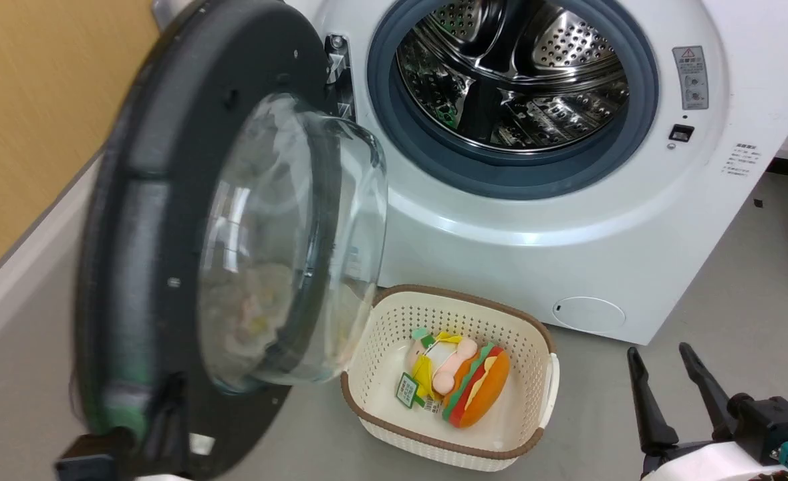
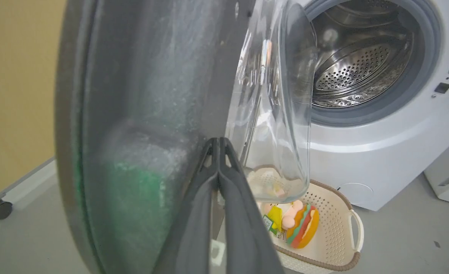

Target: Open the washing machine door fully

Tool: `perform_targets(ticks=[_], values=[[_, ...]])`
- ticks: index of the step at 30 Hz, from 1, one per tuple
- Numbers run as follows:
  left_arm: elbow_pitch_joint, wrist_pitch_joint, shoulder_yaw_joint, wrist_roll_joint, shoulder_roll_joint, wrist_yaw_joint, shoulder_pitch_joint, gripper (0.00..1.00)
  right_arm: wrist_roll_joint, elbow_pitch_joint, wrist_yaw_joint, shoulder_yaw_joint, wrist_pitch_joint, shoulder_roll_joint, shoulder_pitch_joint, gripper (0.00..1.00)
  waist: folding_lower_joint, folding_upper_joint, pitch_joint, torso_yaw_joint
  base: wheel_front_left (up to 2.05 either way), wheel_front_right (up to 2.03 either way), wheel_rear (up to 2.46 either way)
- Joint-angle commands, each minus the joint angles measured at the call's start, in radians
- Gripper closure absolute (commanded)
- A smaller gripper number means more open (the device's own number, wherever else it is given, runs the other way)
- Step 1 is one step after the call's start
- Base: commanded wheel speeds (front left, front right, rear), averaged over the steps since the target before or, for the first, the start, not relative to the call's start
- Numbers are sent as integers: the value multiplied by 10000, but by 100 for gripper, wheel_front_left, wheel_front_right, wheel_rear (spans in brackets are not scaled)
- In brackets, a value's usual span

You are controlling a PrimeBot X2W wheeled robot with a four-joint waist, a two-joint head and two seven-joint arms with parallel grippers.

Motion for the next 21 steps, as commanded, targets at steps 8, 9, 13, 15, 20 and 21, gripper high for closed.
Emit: perform_targets(ticks=[8,9,13,15,20,21], values=[[1107,-665,1419,-995,140,123,-216,100,-149,-329,6,-35,126,28,49,0,0,0,260,-81,0,0,0],[1298,-751,1596,-1141,200,61,-330,100,-147,-359,6,-72,145,28,47,0,0,0,314,-89,0,0,0],[2278,-1192,2282,-1663,458,-199,-936,100,-177,-460,6,-126,200,28,-62,0,0,0,585,-169,0,0,0],[2868,-1482,2593,-1856,580,-306,-1268,100,-188,-486,6,-147,219,28,-137,0,0,0,703,-215,0,0,0],[4522,-2214,3233,-2289,861,-591,-2089,100,-185,-469,6,-199,231,28,-258,0,0,0,875,-271,0,0,0],[4870,-2336,3349,-2387,913,-655,-2237,100,-183,-456,6,-188,232,28,-286,0,0,0,901,-295,0,0,0]])
